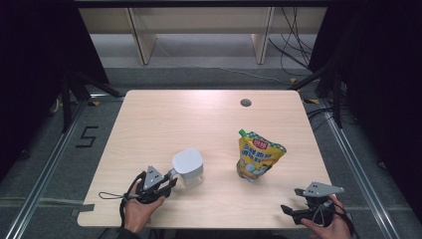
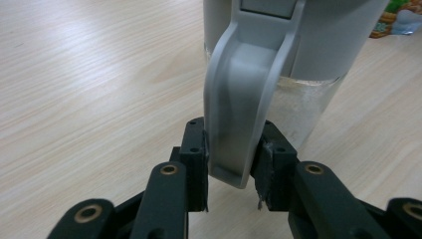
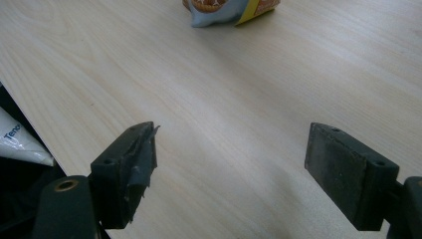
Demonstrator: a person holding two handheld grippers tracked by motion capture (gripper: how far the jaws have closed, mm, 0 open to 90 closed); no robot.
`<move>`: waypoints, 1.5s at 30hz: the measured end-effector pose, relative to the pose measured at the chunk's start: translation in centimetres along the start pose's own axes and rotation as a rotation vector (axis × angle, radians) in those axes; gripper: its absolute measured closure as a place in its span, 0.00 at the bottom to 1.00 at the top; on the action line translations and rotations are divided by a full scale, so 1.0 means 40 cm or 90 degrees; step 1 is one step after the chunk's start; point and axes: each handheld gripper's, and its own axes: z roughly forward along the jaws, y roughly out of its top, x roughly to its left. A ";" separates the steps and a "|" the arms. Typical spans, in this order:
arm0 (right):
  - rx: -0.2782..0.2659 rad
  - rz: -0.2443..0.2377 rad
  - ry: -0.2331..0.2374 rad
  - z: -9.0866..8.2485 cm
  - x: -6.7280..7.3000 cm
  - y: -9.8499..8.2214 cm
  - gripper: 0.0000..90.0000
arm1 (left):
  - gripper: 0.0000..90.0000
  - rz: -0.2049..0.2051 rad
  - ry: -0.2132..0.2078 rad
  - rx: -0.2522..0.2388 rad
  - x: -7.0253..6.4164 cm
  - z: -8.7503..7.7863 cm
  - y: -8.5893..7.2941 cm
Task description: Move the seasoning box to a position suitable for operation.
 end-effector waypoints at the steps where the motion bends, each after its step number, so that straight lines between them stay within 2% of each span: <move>1: 0.001 0.002 -0.001 0.000 -0.001 0.000 0.24 | 0.76 0.008 -0.007 0.000 -0.002 0.003 0.002; 2: 0.001 0.002 -0.001 0.000 -0.001 0.000 0.24 | 0.76 0.008 -0.007 0.000 -0.002 0.003 0.002; 3: -0.002 -0.009 -0.003 0.001 -0.005 0.000 0.24 | 0.76 0.027 -0.008 0.014 0.001 -0.001 0.004; 5: -0.002 -0.008 -0.004 0.000 -0.005 0.000 0.24 | 0.76 0.017 -0.016 -0.008 -0.005 0.004 0.003; 7: -0.004 -0.009 -0.005 0.000 -0.005 0.000 0.24 | 0.76 0.042 -0.015 -0.001 -0.005 0.002 0.007; 11: -0.002 -0.006 -0.005 0.000 -0.005 0.000 0.24 | 0.76 0.034 -0.033 0.001 -0.019 0.006 0.006; 13: -0.004 -0.008 -0.006 0.000 -0.007 0.001 0.24 | 0.76 0.047 -0.051 0.000 -0.034 0.009 0.010; 14: -0.004 -0.008 -0.006 0.000 -0.007 0.000 0.24 | 0.76 0.073 -0.061 0.005 -0.035 0.008 0.013; 15: -0.004 -0.007 -0.005 0.000 -0.007 0.000 0.24 | 0.77 0.055 -0.067 -0.002 -0.046 0.011 0.012; 16: -0.004 -0.007 -0.005 0.000 -0.007 0.000 0.24 | 0.77 0.073 -0.074 -0.002 -0.049 0.012 0.013; 17: -0.004 -0.007 -0.005 0.000 -0.007 0.000 0.24 | 0.77 0.067 -0.081 -0.002 -0.057 0.013 0.013; 18: -0.004 -0.007 -0.005 -0.001 -0.007 0.000 0.24 | 0.76 0.085 -0.086 0.005 -0.059 0.013 0.015; 19: -0.004 -0.010 -0.004 0.000 -0.008 0.000 0.24 | 0.76 0.074 -0.094 -0.003 -0.067 0.014 0.014; 22: -0.005 -0.009 -0.003 -0.001 -0.008 0.000 0.24 | 0.76 0.092 -0.105 0.000 -0.076 0.012 0.016; 26: -0.006 -0.011 -0.003 -0.001 -0.009 0.000 0.24 | 0.76 0.097 -0.137 -0.004 -0.101 0.014 0.012; 27: -0.006 -0.012 -0.003 0.000 -0.010 0.000 0.24 | 0.77 0.105 -0.146 -0.001 -0.104 0.014 0.013; 28: -0.004 -0.009 -0.003 -0.001 -0.009 0.000 0.24 | 0.77 0.100 -0.148 -0.005 -0.117 0.014 0.012; 30: -0.006 -0.013 -0.004 0.000 -0.010 0.000 0.24 | 0.76 0.115 -0.164 0.001 -0.128 0.012 0.015; 32: -0.004 -0.009 -0.003 -0.001 -0.008 0.000 0.24 | 0.77 0.117 -0.176 0.000 -0.137 0.013 0.014; 34: -0.004 -0.008 -0.002 -0.001 -0.007 0.000 0.24 | 0.76 0.132 -0.185 -0.005 -0.136 0.014 0.014; 35: -0.005 -0.011 -0.001 0.000 -0.008 0.000 0.24 | 0.76 0.128 -0.189 -0.006 -0.138 0.014 0.013; 36: -0.005 -0.011 -0.001 -0.001 -0.008 0.000 0.24 | 0.76 0.139 -0.195 -0.008 -0.138 0.015 0.013; 39: -0.004 -0.008 0.000 -0.002 -0.008 0.000 0.24 | 0.76 0.127 -0.199 -0.006 -0.140 0.016 0.012; 41: -0.003 -0.007 0.000 -0.003 -0.008 -0.001 0.24 | 0.76 0.140 -0.199 0.002 -0.135 0.016 0.016; 42: -0.006 -0.013 -0.005 -0.003 -0.009 -0.001 0.24 | 0.76 0.138 -0.202 0.001 -0.134 0.017 0.016; 43: -0.004 0.005 0.000 -0.004 -0.004 -0.003 0.24 | 0.76 0.134 -0.207 -0.002 -0.132 0.020 0.015; 44: -0.008 -0.011 0.000 -0.003 -0.008 -0.002 0.24 | 0.76 0.140 -0.210 0.004 -0.128 0.022 0.016; 45: -0.008 -0.011 0.001 -0.003 -0.009 -0.003 0.24 | 0.76 0.131 -0.212 0.005 -0.129 0.022 0.016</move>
